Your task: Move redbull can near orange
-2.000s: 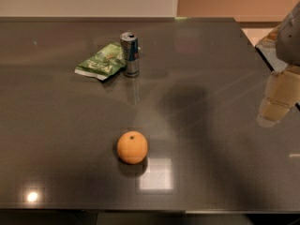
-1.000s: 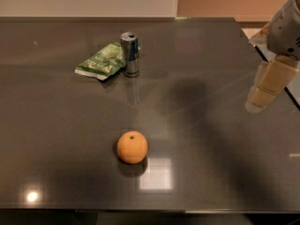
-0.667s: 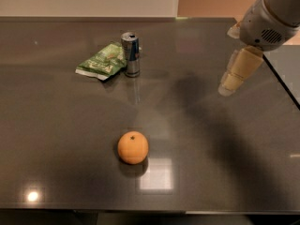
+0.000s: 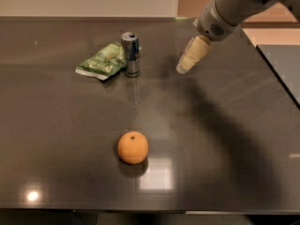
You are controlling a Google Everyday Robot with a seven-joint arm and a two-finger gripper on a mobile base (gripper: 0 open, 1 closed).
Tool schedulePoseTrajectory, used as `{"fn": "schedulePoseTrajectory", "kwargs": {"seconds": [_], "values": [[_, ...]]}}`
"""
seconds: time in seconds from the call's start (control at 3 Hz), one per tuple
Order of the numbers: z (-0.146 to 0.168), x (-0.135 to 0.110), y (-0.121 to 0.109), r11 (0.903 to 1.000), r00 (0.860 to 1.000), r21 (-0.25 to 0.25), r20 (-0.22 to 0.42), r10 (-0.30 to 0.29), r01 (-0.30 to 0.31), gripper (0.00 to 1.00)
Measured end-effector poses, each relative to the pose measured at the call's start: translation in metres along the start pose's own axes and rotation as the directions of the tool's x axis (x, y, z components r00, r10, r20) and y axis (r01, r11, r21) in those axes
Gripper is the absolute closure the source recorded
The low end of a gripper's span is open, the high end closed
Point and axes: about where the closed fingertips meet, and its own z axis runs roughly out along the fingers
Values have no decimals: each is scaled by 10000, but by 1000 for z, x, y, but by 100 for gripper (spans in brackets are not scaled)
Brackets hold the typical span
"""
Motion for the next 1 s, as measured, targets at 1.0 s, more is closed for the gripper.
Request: {"fn": "schedulePoseTrajectory", "kwargs": {"seconds": [1.0], "values": [[72,-86,-13,9904,9749,-1211,2033,911,-673,0]]}}
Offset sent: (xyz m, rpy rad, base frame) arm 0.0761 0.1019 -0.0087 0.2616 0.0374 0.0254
